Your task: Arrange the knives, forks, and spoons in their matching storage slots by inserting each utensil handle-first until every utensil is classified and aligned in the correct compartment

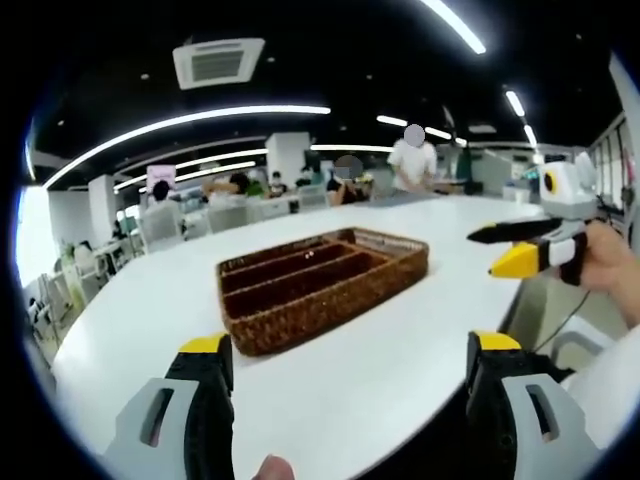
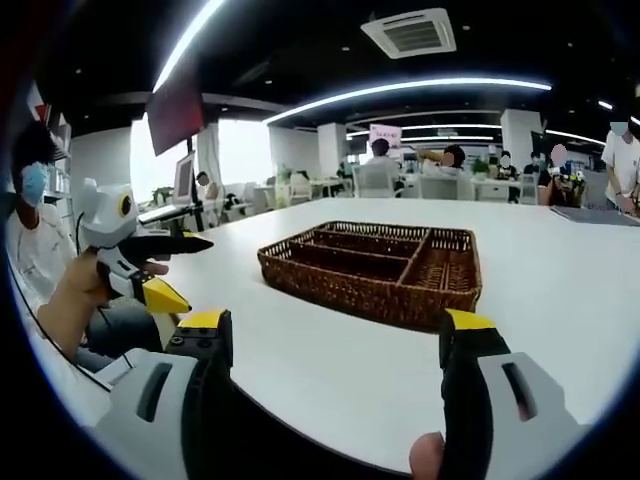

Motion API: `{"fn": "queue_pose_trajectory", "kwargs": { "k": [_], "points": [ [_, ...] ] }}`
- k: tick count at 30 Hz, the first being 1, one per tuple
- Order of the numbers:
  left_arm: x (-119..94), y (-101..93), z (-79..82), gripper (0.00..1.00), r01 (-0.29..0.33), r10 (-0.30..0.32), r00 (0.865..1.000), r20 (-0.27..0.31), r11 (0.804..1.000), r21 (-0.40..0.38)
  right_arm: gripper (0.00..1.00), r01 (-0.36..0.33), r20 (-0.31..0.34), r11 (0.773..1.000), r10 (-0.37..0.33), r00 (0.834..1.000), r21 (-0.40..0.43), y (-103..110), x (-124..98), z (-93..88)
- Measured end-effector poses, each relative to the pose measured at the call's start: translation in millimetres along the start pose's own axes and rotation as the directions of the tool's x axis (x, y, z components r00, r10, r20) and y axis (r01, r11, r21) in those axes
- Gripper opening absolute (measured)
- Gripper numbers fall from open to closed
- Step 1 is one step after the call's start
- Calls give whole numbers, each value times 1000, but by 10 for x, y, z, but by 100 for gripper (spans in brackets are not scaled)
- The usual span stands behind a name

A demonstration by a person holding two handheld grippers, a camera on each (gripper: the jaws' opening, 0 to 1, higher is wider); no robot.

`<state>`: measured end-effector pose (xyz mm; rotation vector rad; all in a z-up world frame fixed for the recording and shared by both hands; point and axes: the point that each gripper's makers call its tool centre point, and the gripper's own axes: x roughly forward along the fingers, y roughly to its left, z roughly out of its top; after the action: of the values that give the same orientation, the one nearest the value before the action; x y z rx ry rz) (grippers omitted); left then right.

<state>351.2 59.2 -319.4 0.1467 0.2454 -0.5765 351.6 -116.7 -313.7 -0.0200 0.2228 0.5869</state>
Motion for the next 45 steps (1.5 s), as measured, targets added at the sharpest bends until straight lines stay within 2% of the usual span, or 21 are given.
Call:
{"fn": "queue_pose_trajectory", "kwargs": {
  "k": [28,40,45],
  "points": [
    [49,-36,12,98,1,-1,1000,-18,1000,10,89,10,-8,1000,-10,1000,-2,-94,-37,7],
    [84,-64,-51,98,13,-13,999,-33,1000,9,90,6,-18,1000,-6,1000,6,-68,-16,-54],
    [46,-35,-8,98,6,-6,1000,-22,1000,10,90,2,-12,1000,-2,1000,6,-46,-16,-32]
  ]
}}
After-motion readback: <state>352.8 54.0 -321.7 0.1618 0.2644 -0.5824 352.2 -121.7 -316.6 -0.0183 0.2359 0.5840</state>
